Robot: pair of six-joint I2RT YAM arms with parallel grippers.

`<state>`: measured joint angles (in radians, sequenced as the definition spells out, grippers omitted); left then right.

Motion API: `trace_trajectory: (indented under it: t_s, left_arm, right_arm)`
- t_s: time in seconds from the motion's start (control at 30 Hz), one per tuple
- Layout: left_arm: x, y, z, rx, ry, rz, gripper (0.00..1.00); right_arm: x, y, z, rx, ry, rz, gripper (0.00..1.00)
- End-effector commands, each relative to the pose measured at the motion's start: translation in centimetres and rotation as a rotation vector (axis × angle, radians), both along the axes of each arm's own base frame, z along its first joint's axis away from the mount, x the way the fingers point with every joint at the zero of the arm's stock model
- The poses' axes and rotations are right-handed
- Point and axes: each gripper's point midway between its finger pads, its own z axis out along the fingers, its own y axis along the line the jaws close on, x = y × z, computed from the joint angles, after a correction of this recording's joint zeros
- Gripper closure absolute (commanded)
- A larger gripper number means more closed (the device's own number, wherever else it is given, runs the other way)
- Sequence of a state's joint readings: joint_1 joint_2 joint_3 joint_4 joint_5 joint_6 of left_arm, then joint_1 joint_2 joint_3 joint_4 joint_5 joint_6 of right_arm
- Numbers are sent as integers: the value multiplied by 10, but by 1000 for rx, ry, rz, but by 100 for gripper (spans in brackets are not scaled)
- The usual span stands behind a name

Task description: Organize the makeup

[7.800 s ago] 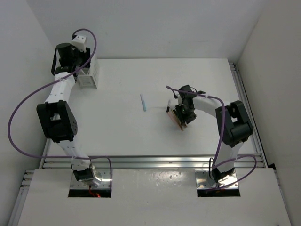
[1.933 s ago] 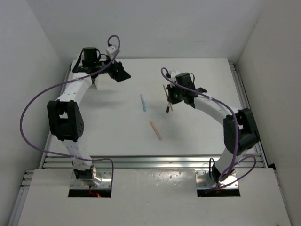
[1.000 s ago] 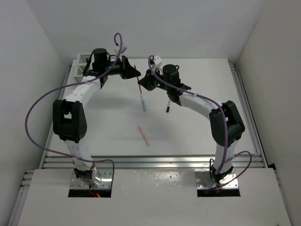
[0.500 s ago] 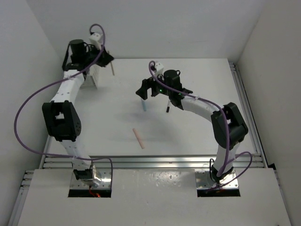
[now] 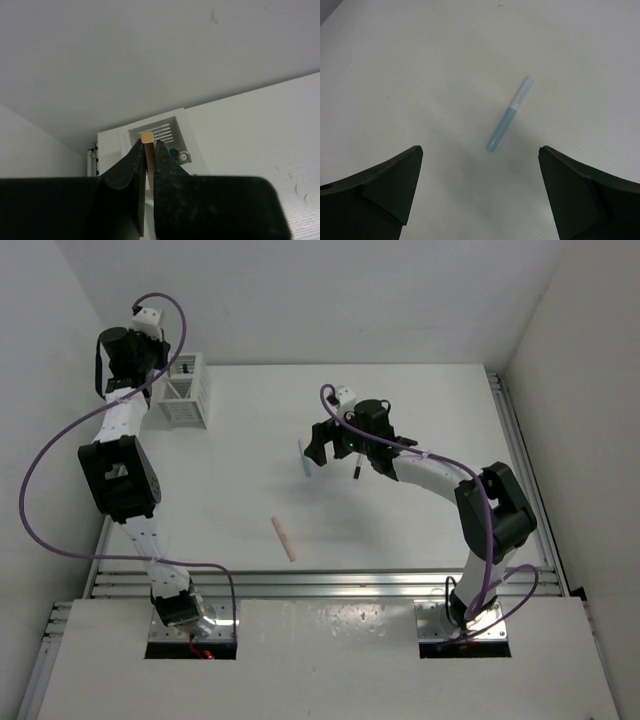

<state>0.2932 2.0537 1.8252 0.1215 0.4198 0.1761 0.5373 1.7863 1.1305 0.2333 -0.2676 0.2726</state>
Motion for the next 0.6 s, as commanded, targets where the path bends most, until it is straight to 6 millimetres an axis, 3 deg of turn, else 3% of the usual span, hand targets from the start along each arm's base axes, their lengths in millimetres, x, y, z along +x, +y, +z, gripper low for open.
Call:
trace_trajectory:
  t_s: [0.0,0.1,0.17,0.23,0.27,0.3,0.37,0.4,0.5,0.53,0.57]
  left_arm:
    - [18,-1,6,33,-76,-11,100]
    - [19,3,-14,19,-31,-12,100]
    - [17,1,-42,-4,39,-23,98]
    - [11,-1,-58,-31,78,-46,81]
    - [7,-4,-49,-28,66,-58,63]
    - [5,-6,-57,-38,89,-67,53]
    - [0,-8,-42,-33,75,-68,32]
    - [-4,-4,-31,-25,66,-39,27]
    - [-14,-6,-4,40,45,-56,23]
    - [-24,-12,16,95,21,-89,23]
    - [-32,-17,24,158,20,-130,25]
  right_arm:
    - [0,-6,25,-7,-64,-2,0]
    - [-2,-12,22,-32,-62,-11,0]
    - [-2,-16,21,-45,-59,-26,0]
    - [-3,-19,22,-55,-61,-30,0]
    - [-3,-20,22,-58,-61,-35,0]
    - [-4,-19,22,-63,-63,-31,0]
    - [-3,-20,25,-72,-68,-26,0]
    - [-5,-20,24,-78,-65,-21,0]
    - [-8,-21,23,-103,-56,-12,0]
    - [-13,-24,19,-117,-30,-11,0]
    - [-14,-26,17,-120,-16,-15,0]
